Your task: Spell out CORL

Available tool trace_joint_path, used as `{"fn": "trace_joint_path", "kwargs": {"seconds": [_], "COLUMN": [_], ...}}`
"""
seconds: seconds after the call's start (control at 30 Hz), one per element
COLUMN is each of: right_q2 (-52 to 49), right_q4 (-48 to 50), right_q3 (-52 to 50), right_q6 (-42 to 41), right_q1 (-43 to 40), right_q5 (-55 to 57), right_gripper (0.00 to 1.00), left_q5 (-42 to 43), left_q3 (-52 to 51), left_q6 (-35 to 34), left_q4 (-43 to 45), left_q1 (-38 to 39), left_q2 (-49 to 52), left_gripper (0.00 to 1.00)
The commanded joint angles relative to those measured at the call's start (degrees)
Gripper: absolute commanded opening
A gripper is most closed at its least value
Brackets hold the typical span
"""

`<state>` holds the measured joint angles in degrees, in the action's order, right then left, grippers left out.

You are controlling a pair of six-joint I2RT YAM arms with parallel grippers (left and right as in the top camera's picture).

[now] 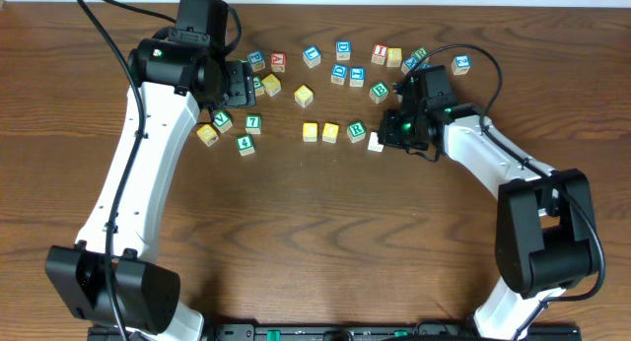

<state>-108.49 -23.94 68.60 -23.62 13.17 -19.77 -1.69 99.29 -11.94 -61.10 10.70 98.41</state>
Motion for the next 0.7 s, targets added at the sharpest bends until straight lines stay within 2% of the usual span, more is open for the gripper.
{"fn": "trace_joint_path", "kwargs": {"seconds": [0.0,0.67], "right_q2": [-0.7,-1.3], "right_q4": [0.4,0.7], "right_q3": [-1.0,-1.4], "right_q6": [0.5,1.0], "right_q1": [-0.9,-0.8], "right_q5": [0.2,0.9], "right_gripper": [0.01,0.01], "left_q5": [-0.4,-0.4], "left_q3": [-0.6,-0.6], "left_q6": [0.3,0.3], "left_q4": [-0.1,-0.1], "left_q1": [0.0,0.0], "left_q2": [0.1,0.1], "left_gripper": [0.8,0.8]}}
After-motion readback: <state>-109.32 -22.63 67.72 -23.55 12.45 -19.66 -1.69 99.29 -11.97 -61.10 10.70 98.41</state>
